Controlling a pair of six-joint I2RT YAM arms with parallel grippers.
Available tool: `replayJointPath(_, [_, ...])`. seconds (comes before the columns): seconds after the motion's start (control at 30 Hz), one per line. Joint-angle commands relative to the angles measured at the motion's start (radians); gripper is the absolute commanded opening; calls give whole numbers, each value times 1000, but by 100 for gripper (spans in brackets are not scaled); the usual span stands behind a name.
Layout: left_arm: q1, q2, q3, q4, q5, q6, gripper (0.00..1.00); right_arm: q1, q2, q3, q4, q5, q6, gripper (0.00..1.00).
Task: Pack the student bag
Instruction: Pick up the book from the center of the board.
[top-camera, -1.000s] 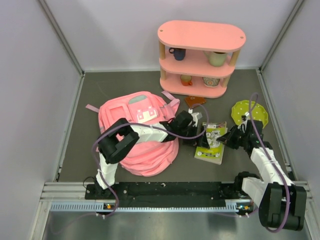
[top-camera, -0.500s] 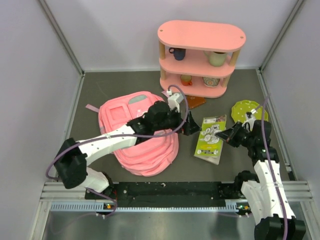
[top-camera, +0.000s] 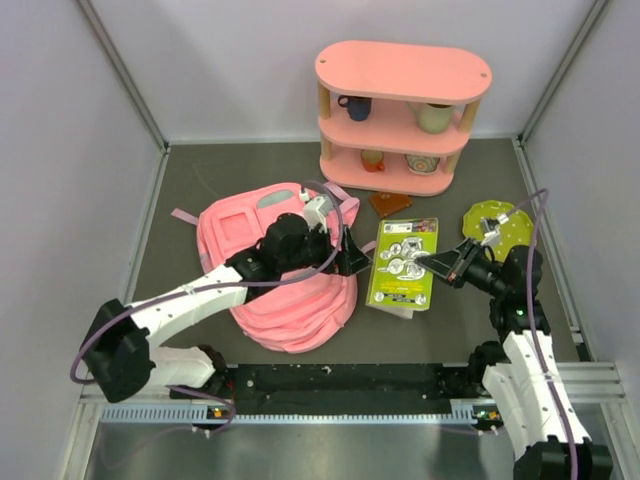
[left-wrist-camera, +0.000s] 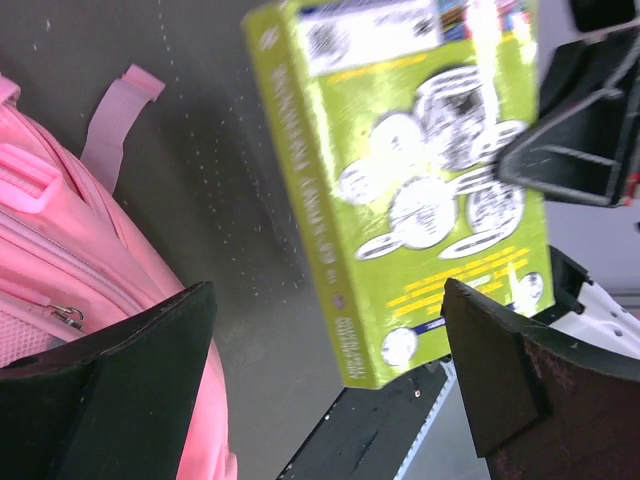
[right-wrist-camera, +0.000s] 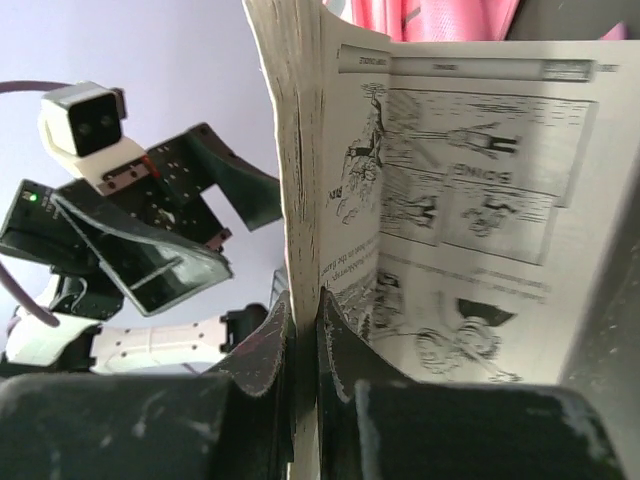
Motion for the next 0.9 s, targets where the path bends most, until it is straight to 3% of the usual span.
replayJointPath(0.0, [14,-64,-35,61,-23,-23,99,97,51,-34,315,-17,149,0])
replayJointPath(0.2, [42,-44,-127,178,43,-87,99,209,134,-85,511,28,215,0])
replayJointPath(0.37, [45,-141,-112,69,-52,-51,99,259,174,-110,620,40,249,0])
replayJointPath(0.5, [56,-187,-124,3,-124,-26,99,327,258,-110,606,72,228,0])
replayJointPath(0.67, [69,-244,-204,-6,-129,-52,99,397,496,-173,870,118,263,0])
replayJointPath(0.87, [96,-299,-273,-12,-112,-60,99,442,751,-205,1014,176,245,0])
